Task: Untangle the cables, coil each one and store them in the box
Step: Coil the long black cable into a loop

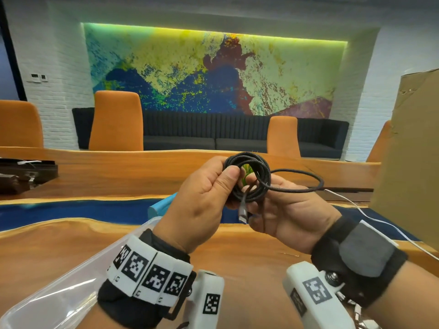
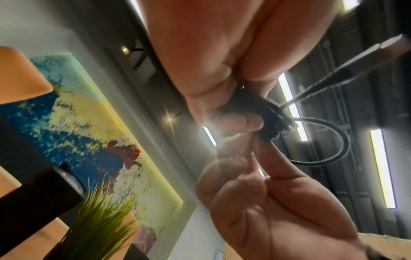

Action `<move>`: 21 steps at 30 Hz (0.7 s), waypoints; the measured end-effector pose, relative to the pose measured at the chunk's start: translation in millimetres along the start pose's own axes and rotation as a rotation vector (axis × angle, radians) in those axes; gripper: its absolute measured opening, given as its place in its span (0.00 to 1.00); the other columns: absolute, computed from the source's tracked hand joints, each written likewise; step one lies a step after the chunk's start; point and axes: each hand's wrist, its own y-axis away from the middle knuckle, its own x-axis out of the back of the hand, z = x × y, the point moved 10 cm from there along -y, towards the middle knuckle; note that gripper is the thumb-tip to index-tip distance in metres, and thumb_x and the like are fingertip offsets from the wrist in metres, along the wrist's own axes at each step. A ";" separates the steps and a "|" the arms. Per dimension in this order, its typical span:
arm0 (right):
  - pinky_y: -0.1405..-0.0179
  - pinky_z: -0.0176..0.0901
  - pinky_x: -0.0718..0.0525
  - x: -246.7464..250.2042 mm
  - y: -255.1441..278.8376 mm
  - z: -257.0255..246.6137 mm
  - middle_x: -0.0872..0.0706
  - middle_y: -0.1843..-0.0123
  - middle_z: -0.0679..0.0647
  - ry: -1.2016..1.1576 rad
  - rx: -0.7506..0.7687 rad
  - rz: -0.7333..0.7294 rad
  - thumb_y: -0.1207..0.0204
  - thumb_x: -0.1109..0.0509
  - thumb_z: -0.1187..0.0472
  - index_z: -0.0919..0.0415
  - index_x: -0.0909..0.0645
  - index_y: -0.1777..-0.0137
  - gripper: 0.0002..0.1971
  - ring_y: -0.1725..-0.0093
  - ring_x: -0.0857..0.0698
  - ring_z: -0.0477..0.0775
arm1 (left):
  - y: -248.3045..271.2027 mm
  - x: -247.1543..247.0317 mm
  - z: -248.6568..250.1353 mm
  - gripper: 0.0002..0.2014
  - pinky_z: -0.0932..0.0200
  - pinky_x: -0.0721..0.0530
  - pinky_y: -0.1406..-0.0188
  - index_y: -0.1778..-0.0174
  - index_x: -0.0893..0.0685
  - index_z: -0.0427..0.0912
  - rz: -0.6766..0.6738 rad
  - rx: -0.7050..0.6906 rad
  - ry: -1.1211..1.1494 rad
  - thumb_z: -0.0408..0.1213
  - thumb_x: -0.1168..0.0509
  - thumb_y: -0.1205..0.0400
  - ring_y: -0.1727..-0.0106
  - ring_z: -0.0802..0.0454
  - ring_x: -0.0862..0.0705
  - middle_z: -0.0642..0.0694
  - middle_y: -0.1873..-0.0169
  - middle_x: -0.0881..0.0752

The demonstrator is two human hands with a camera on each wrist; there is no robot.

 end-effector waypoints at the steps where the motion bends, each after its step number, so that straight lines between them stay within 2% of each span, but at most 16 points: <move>1: 0.62 0.47 0.24 -3.3 2.1 0.3 0.20 0.45 0.61 -0.008 -0.020 -0.045 0.37 0.16 0.55 0.57 0.16 0.41 0.24 0.54 0.21 0.55 | 0.0 2.5 3.8 0.14 0.48 0.13 0.56 0.41 0.15 0.48 0.020 -0.023 -0.042 0.47 0.43 0.13 0.50 0.47 0.11 0.48 0.53 0.10; 3: 0.59 0.49 0.26 -12.0 6.2 0.8 0.23 0.48 0.60 -0.028 -0.066 -0.157 0.33 0.20 0.57 0.58 0.18 0.37 0.23 0.55 0.23 0.53 | -0.1 7.8 10.8 0.15 0.47 0.12 0.54 0.39 0.16 0.46 0.071 -0.065 -0.135 0.47 0.44 0.13 0.49 0.50 0.11 0.49 0.52 0.10; 5: 0.56 0.51 0.22 -23.0 10.6 1.9 0.21 0.49 0.60 -0.056 -0.110 -0.253 0.30 0.23 0.59 0.60 0.22 0.33 0.24 0.53 0.21 0.56 | 0.9 10.6 16.6 0.16 0.43 0.12 0.50 0.38 0.17 0.45 0.112 -0.102 -0.223 0.46 0.45 0.13 0.47 0.50 0.11 0.50 0.51 0.10; 7: 0.55 0.51 0.17 -31.5 10.9 2.7 0.17 0.50 0.61 -0.053 -0.117 -0.275 0.30 0.21 0.54 0.58 0.19 0.38 0.22 0.53 0.16 0.58 | 2.5 9.4 22.0 0.15 0.44 0.13 0.49 0.39 0.17 0.44 0.136 -0.150 -0.313 0.46 0.45 0.12 0.48 0.51 0.12 0.50 0.51 0.11; 9: 0.60 0.47 0.13 -33.5 9.5 1.4 0.14 0.54 0.60 -0.007 -0.098 -0.207 0.34 0.18 0.51 0.55 0.13 0.46 0.18 0.58 0.12 0.56 | 4.7 5.6 27.8 0.14 0.52 0.16 0.53 0.41 0.17 0.43 0.152 -0.202 -0.393 0.45 0.45 0.12 0.50 0.53 0.14 0.51 0.53 0.13; 11: 0.67 0.42 0.13 -31.8 9.2 -1.1 0.13 0.59 0.60 0.013 -0.062 -0.113 0.33 0.18 0.57 0.54 0.12 0.52 0.11 0.64 0.12 0.53 | 6.2 2.1 31.5 0.13 0.57 0.18 0.55 0.43 0.17 0.43 0.156 -0.242 -0.436 0.44 0.44 0.11 0.52 0.54 0.16 0.52 0.55 0.14; 13: 0.71 0.39 0.14 -31.7 10.8 -4.0 0.13 0.62 0.59 0.036 -0.029 -0.047 0.30 0.24 0.64 0.55 0.13 0.56 0.05 0.68 0.14 0.51 | 7.0 1.5 32.3 0.12 0.62 0.20 0.56 0.44 0.17 0.42 0.164 -0.266 -0.465 0.43 0.44 0.11 0.53 0.55 0.16 0.52 0.55 0.15; 15: 0.73 0.37 0.16 -32.5 11.1 -6.5 0.14 0.64 0.58 0.087 -0.010 -0.026 0.30 0.25 0.66 0.55 0.14 0.55 0.07 0.70 0.16 0.49 | 7.8 0.9 31.7 0.12 0.66 0.21 0.57 0.45 0.17 0.43 0.178 -0.276 -0.489 0.43 0.44 0.11 0.54 0.55 0.17 0.52 0.56 0.15; 16: 0.73 0.37 0.16 -34.0 12.2 -7.4 0.15 0.64 0.58 0.115 -0.010 -0.030 0.30 0.26 0.67 0.56 0.15 0.50 0.10 0.71 0.16 0.48 | 7.8 1.6 31.8 0.12 0.67 0.22 0.58 0.45 0.17 0.43 0.194 -0.279 -0.495 0.43 0.44 0.11 0.55 0.56 0.17 0.51 0.57 0.15; 18: 0.72 0.39 0.16 -33.2 15.0 -3.5 0.15 0.64 0.59 0.245 -0.037 -0.035 0.25 0.28 0.70 0.58 0.21 0.38 0.17 0.71 0.17 0.49 | 7.7 10.5 34.7 0.11 0.68 0.22 0.59 0.46 0.18 0.43 0.255 -0.281 -0.463 0.42 0.45 0.11 0.56 0.57 0.17 0.51 0.58 0.15; 19: 0.71 0.41 0.15 -28.8 16.6 3.3 0.14 0.63 0.59 0.385 -0.066 -0.016 0.23 0.30 0.72 0.57 0.23 0.35 0.19 0.70 0.16 0.51 | 7.3 18.7 36.5 0.10 0.68 0.22 0.60 0.47 0.19 0.44 0.295 -0.274 -0.408 0.42 0.45 0.11 0.58 0.57 0.17 0.50 0.59 0.16; 21: 0.64 0.44 0.11 -18.6 20.4 22.0 0.13 0.60 0.59 0.784 -0.140 0.026 0.21 0.31 0.71 0.58 0.21 0.38 0.14 0.67 0.14 0.50 | 6.1 33.8 39.4 0.11 0.66 0.20 0.60 0.49 0.20 0.43 0.338 -0.249 -0.216 0.43 0.46 0.11 0.61 0.57 0.18 0.49 0.61 0.17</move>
